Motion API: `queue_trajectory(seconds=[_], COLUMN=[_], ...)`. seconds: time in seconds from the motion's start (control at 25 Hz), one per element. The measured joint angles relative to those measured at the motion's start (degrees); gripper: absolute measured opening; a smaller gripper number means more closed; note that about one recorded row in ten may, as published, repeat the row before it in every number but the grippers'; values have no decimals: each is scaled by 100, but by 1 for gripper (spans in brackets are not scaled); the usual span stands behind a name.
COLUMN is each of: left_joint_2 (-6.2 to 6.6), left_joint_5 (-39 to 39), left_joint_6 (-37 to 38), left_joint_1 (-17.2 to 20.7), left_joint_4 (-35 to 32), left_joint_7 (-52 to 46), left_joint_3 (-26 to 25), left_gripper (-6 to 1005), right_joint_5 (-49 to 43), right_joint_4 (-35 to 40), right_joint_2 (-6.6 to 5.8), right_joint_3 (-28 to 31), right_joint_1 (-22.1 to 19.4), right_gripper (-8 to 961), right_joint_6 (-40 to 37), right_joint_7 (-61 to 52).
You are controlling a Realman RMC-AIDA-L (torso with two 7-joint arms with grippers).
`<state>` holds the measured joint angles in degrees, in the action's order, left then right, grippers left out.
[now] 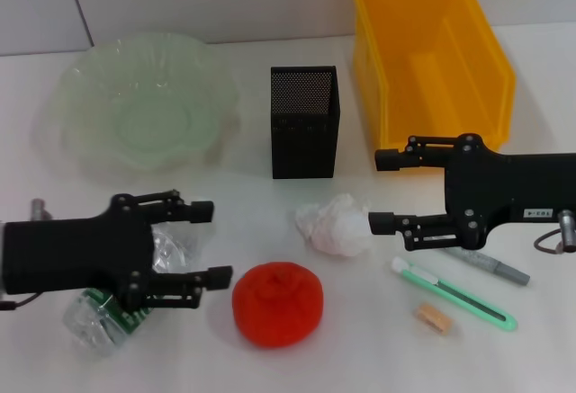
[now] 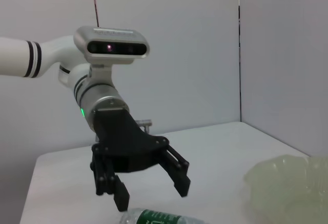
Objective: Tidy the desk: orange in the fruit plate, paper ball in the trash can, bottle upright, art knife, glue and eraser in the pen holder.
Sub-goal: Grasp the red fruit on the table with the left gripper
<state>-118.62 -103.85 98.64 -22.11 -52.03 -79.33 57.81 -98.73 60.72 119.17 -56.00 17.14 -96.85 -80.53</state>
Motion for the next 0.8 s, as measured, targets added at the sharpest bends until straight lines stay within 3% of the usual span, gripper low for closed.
queue_trajectory(seconds=[0.56, 0.8], left_joint_2=[-20, -32], left_joint_5=[30, 107], left_joint_6=[-586, -1068], left_joint_1=[-310, -330], left_joint_4=[702, 875], left_joint_7=[316, 417], left_joint_3=[439, 975], left_gripper=[794, 787], right_joint_5=[-7, -17], right_joint_4=[12, 42], right_joint_2=[1, 1], right_joint_3=[128, 169], right_joint_1=[-45, -44], right_gripper=[759, 759], right_joint_6=[-50, -60], right_joint_7=[0, -14])
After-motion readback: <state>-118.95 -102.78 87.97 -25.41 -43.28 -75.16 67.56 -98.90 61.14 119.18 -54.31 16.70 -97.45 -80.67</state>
